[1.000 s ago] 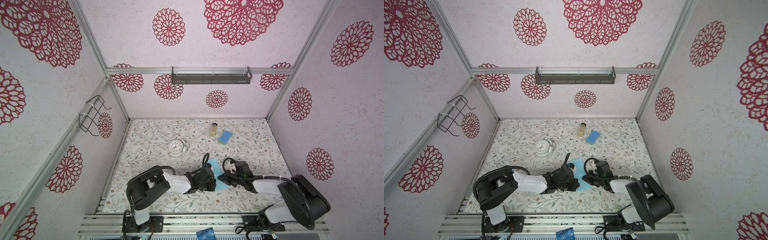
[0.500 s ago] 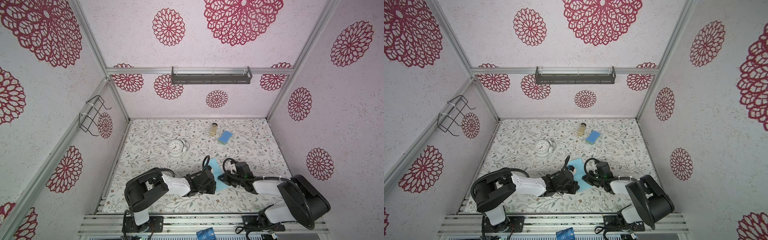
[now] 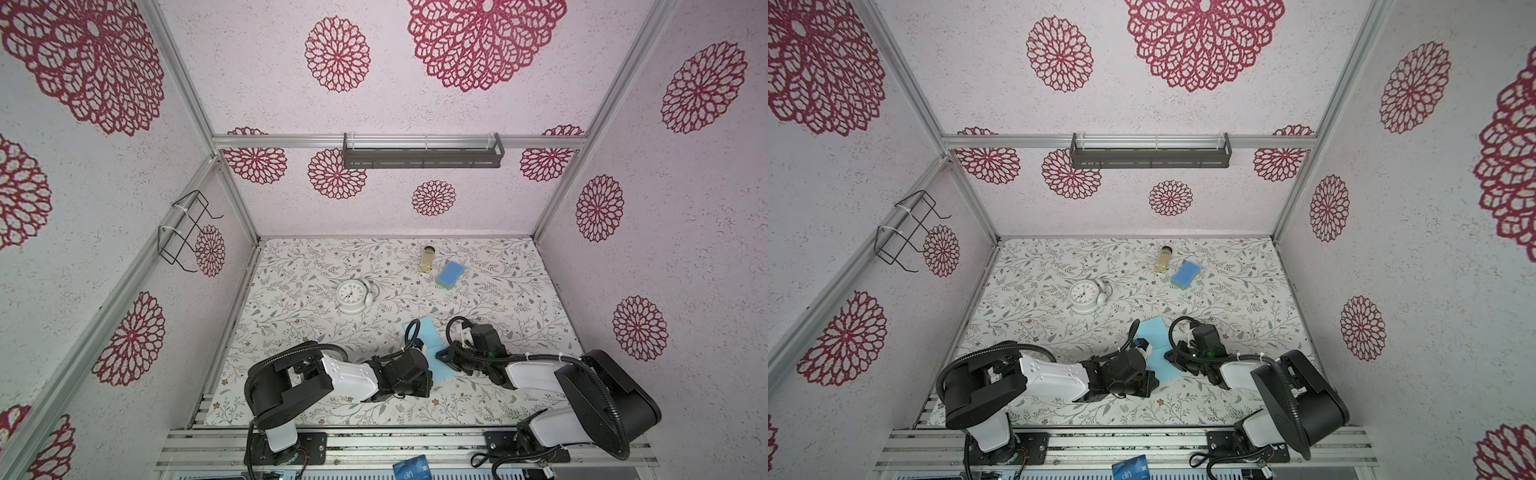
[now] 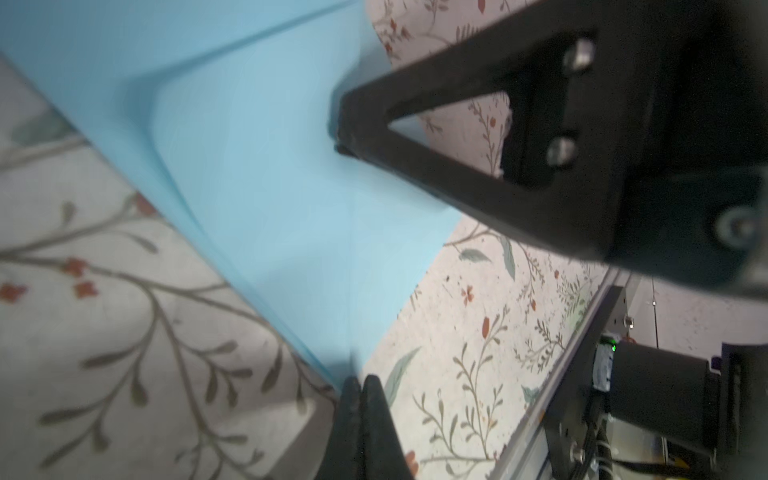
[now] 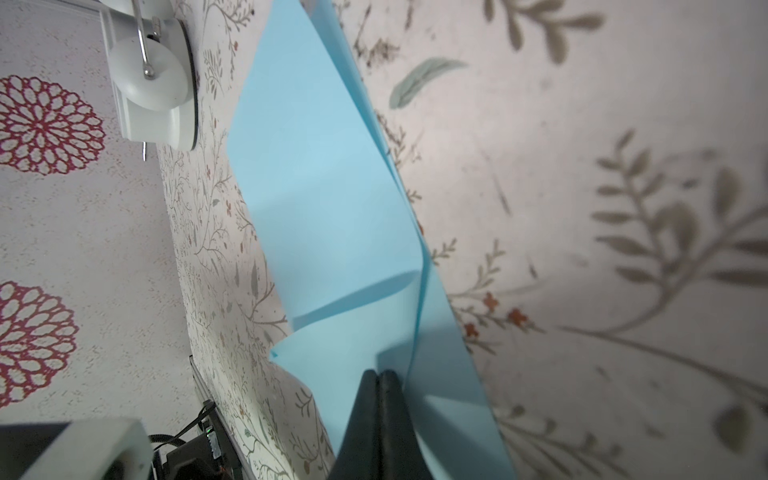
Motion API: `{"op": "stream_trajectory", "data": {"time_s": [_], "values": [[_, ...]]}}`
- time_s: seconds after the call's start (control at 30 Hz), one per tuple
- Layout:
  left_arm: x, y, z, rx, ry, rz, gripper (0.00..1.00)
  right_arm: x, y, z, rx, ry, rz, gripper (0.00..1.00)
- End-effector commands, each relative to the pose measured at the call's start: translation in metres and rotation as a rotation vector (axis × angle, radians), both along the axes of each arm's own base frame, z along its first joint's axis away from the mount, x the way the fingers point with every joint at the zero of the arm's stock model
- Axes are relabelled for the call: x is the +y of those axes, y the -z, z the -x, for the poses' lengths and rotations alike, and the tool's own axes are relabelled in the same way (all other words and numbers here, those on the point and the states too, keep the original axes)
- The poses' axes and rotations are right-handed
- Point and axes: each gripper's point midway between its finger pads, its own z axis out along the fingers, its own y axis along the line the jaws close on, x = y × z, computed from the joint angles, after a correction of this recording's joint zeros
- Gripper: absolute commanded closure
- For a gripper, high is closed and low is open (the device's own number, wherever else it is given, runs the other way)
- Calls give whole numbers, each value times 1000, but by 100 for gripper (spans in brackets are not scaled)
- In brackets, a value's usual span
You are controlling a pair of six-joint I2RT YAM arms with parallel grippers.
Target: Fold a paper plane with a square sheet of paper (fold left side to right side)
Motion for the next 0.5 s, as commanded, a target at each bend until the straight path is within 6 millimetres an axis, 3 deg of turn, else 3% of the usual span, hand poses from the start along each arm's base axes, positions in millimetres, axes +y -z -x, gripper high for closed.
{"op": "stream_trajectory", "data": {"time_s": [0.0,0.3,0.47], "values": [[26,12,13,33,-30,-85,100,-29,35,21,117,85,132,100],[42,-24,-25,-62,-148,-18,100,-30,31,24,99,228,47,100],[30,-36,-40,-78,-140,10,100,-25,17,22,53,301,37,100]]}}
